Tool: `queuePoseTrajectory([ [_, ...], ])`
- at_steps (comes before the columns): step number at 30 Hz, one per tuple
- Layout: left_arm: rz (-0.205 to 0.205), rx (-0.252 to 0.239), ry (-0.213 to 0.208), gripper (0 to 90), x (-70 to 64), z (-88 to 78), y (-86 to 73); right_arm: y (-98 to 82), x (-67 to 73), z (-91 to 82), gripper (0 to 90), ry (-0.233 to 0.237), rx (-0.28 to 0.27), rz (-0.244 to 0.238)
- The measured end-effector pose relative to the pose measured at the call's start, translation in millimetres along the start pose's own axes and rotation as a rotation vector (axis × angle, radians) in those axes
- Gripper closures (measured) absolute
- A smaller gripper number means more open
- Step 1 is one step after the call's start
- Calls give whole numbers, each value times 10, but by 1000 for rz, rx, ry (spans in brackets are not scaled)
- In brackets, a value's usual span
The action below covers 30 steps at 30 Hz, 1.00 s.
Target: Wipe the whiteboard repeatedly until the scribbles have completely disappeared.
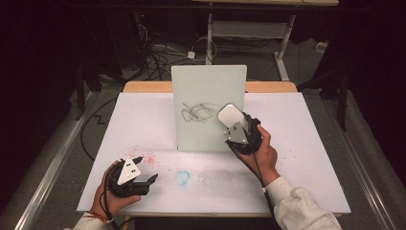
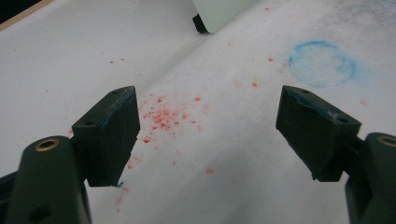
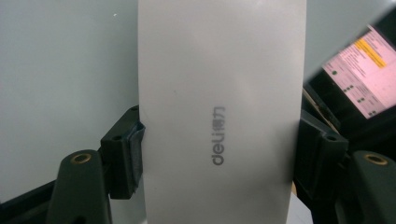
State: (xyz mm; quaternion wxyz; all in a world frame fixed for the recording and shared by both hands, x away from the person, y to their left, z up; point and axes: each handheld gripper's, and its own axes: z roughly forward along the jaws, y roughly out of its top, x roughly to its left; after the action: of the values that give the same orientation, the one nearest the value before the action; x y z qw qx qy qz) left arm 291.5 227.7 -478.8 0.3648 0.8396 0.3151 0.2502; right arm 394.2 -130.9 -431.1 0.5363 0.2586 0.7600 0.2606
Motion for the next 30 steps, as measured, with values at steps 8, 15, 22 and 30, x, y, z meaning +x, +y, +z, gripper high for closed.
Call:
queuePoseTrajectory([
  [8,-1,1,-3,211,-9,12,7,149,-170,15,308,-11,-13,77],
  [15,-4,-2,-4,211,3,0,-2,376,66,55,308,-5,-34,61],
  [22,-2,-7,-7,211,1,-18,-4,428,530,63,308,49,-31,-48],
  [30,0,-9,-6,211,5,-28,-5,395,865,54,308,117,-37,-167],
])
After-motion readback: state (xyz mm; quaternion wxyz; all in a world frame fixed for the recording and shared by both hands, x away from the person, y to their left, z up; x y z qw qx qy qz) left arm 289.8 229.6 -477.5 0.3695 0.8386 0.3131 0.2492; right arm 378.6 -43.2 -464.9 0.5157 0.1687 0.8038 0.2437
